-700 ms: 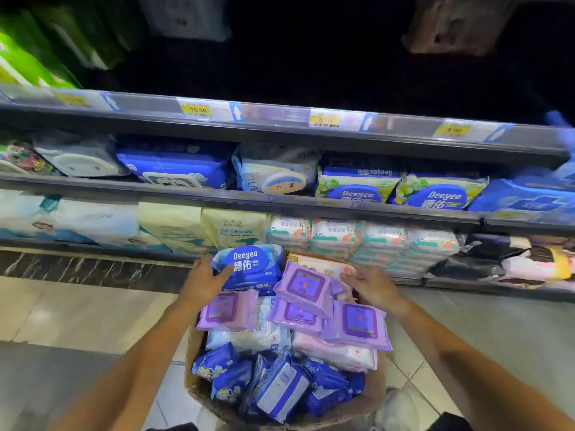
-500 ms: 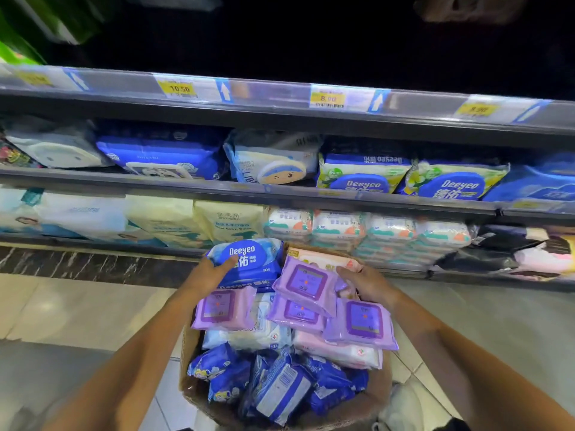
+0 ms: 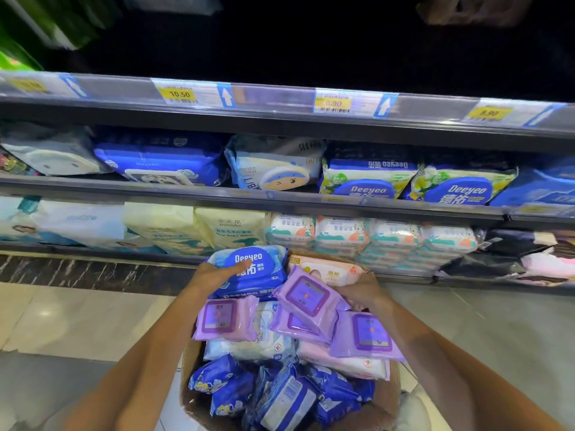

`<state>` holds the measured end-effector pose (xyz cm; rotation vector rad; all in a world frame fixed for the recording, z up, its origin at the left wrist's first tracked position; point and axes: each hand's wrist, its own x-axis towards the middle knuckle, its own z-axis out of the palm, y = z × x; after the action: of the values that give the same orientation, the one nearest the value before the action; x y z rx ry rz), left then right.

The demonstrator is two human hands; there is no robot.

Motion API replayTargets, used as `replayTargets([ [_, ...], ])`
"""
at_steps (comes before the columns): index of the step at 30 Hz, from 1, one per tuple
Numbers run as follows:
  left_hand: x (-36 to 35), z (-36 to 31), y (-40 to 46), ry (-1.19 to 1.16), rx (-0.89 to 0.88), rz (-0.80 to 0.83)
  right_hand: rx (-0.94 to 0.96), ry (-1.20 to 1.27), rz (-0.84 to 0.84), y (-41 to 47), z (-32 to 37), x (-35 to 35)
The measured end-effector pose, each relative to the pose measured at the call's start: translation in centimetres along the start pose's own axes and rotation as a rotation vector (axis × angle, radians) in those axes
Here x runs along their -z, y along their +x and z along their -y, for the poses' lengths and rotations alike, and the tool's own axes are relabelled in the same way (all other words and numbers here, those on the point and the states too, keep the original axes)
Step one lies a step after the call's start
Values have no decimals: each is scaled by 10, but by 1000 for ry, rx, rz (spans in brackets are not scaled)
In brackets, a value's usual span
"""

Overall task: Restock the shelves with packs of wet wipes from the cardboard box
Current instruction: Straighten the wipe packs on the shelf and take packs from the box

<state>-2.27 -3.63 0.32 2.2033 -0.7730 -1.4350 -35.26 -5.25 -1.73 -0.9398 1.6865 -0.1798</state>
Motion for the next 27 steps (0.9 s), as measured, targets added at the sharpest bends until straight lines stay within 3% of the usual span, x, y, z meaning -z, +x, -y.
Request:
replayTargets([
  [7, 2, -9, -12, 60, -44, 33, 26, 90, -157, -9, -4, -6],
  [11, 6, -10, -12, 48, -12, 123, 80, 108, -108, -11, 7, -4],
  [16, 3, -5, -13, 71, -51, 63, 67, 167, -83, -21, 17, -7],
  [20, -1, -11, -32, -10, -179, 106, 104, 62, -185, -29, 18, -13],
  [27, 10, -14, -70, -81, -284, -5, 299, -164, -330, -84, 41, 1],
])
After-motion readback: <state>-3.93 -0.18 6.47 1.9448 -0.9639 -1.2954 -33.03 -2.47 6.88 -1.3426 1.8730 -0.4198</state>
